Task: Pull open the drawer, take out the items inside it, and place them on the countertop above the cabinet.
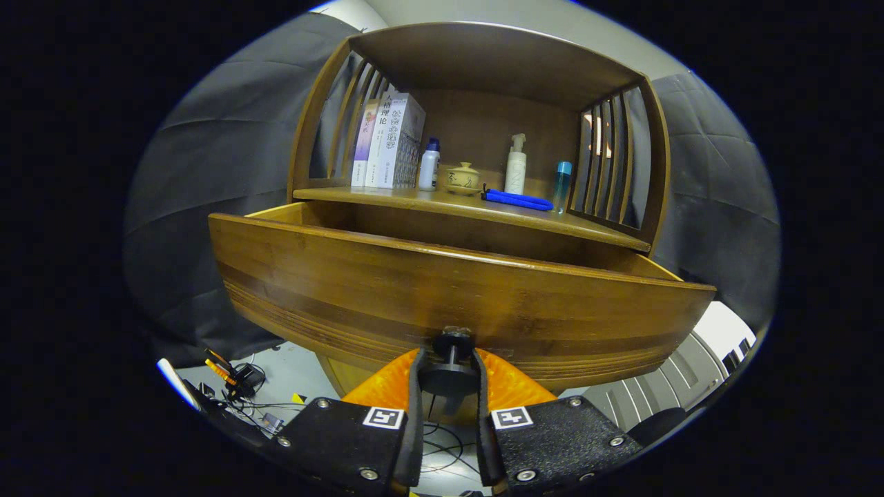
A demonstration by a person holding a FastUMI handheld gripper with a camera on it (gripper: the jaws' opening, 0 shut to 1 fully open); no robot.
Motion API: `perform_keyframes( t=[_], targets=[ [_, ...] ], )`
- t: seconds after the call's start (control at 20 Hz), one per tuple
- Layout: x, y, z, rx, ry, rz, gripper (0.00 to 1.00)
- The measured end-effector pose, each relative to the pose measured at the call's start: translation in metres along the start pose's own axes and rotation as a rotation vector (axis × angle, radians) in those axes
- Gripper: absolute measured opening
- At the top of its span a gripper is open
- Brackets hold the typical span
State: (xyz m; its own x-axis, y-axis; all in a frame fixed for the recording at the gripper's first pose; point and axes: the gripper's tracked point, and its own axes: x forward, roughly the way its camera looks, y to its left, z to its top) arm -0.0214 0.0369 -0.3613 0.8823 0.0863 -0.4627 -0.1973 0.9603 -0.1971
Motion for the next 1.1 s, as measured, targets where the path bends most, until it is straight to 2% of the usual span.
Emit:
perform_keyframes(
  t=[0.5, 0.6, 0.75, 0.85, 1.1],
  targets=[
    [-0.022, 0.006, -0.008, -0.003, 0.011, 0.014, 0.32],
    [-0.026, 0.011, -0.009, 0.032, 0.021, 0.040, 0.40],
    [-0.042, 0.030, 0.028, 0.131, -0.061, 0.153, 0.73],
    [-0.051, 0.024, 0.062, 0.126, -0.120, 0.150, 0.94],
    [-0.032, 0.008, 0.112, 0.066, -0.076, 0.060, 0.94]
  ],
)
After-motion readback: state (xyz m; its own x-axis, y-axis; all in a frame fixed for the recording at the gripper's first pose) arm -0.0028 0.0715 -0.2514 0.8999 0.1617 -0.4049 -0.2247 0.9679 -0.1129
